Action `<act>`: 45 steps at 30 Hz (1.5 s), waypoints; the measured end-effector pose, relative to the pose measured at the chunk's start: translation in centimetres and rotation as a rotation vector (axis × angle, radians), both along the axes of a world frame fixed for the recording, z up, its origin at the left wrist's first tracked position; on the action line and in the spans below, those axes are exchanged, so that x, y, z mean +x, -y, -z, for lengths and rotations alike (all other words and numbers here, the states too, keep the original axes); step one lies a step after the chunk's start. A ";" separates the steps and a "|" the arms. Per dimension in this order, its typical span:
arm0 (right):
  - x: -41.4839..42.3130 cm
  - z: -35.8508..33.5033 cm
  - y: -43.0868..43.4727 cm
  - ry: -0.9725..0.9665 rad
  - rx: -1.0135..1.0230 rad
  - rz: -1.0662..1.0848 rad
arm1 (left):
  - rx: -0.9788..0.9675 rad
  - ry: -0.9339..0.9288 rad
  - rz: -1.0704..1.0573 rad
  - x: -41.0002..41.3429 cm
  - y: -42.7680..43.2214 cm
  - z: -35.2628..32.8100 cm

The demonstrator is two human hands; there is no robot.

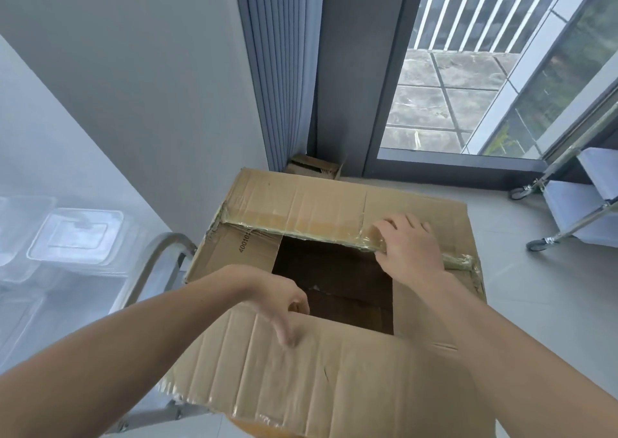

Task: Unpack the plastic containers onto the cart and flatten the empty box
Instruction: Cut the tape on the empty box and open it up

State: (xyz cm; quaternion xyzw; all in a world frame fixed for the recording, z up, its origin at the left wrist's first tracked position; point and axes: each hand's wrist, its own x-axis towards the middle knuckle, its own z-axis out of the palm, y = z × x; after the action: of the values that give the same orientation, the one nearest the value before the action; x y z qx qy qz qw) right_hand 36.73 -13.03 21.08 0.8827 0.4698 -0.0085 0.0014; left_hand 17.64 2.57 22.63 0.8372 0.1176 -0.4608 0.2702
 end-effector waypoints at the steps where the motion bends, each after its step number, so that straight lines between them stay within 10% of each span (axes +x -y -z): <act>1: 0.1 -0.3 0.1 -0.010 0.016 -0.006 | -0.046 0.030 -0.048 0.2 -0.7 -0.2; 21: 5.5 -6.1 -7.4 0.341 0.589 0.336 | 0.761 1.261 0.060 8.2 -12.1 -1.8; 33: 8.5 0.6 -9.3 -0.085 0.021 0.198 | 0.713 0.674 0.030 13.7 -14.8 1.4; 45: 9.2 2.6 -8.8 -0.074 -0.123 0.098 | 0.592 0.611 -0.008 14.3 -14.9 2.9</act>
State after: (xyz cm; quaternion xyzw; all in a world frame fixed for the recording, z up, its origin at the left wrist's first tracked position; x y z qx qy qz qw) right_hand 45.97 -4.27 18.50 0.9020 0.4244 -0.0698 0.0378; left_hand 31.93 17.49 19.71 0.9762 0.1627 -0.1369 0.0425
